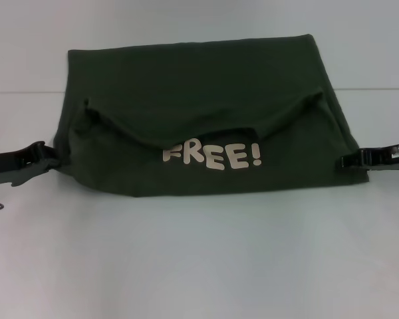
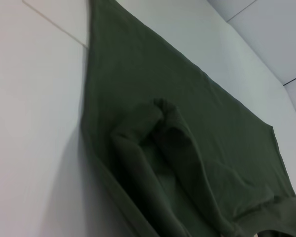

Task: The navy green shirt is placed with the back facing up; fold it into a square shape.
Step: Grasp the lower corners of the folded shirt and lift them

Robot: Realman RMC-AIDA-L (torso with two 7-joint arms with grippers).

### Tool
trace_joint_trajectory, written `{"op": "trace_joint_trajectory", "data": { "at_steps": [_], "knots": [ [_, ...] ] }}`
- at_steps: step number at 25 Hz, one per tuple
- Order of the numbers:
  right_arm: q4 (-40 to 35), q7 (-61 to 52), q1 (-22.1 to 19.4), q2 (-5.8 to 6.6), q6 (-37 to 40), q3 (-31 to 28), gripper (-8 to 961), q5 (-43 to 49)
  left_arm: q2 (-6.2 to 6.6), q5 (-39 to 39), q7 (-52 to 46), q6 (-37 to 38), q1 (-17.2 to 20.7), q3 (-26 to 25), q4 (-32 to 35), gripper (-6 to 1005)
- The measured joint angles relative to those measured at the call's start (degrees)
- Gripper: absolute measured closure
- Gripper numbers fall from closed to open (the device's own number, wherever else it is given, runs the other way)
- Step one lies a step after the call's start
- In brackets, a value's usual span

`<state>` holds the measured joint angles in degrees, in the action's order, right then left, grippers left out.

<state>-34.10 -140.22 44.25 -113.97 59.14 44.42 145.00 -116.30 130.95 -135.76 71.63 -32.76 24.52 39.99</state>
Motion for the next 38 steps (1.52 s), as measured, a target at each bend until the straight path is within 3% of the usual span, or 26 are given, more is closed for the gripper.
{"op": "trace_joint_trajectory", "data": {
  "at_steps": [5, 13, 21, 26, 32, 38],
  "knots": [
    [-0.1, 0.0, 0.0, 0.03, -0.1, 0.0, 476, -0.3, 0.03, 0.0, 0.0, 0.0, 0.0, 0.0, 0.0, 1000],
    [-0.4, 0.4, -0.2, 0.45, 0.7, 0.0, 675, -1.9, 0.03, 0.0, -0.1, -0.1, 0.3, -0.2, 0.0, 1000],
    [-8.2, 1.5, -4.0, 0.6, 8.4, -0.1, 931, -9.1, 0.44, 0.0, 1.4, 3.2, 0.0, -0.2, 0.6, 1001],
    [-11.2, 2.1, -6.5, 1.66, 16.2, -0.1, 931, -12.5, 1.44, 2.6, 2.0, 12.0, -0.1, 0.1, 3.4, 1001],
    [-11.7, 2.2, -8.8, 2.62, 28.6, -0.1, 931, -12.0, 1.68, 8.5, 1.0, 22.4, 0.8, -0.1, 8.4, 1001],
    [-16.4, 2.3, -13.2, 1.89, 39.7, 0.0, 932, -10.2, 0.2, 10.2, 1.7, 34.8, 4.9, 0.2, 15.7, 1001]
  ]
}}
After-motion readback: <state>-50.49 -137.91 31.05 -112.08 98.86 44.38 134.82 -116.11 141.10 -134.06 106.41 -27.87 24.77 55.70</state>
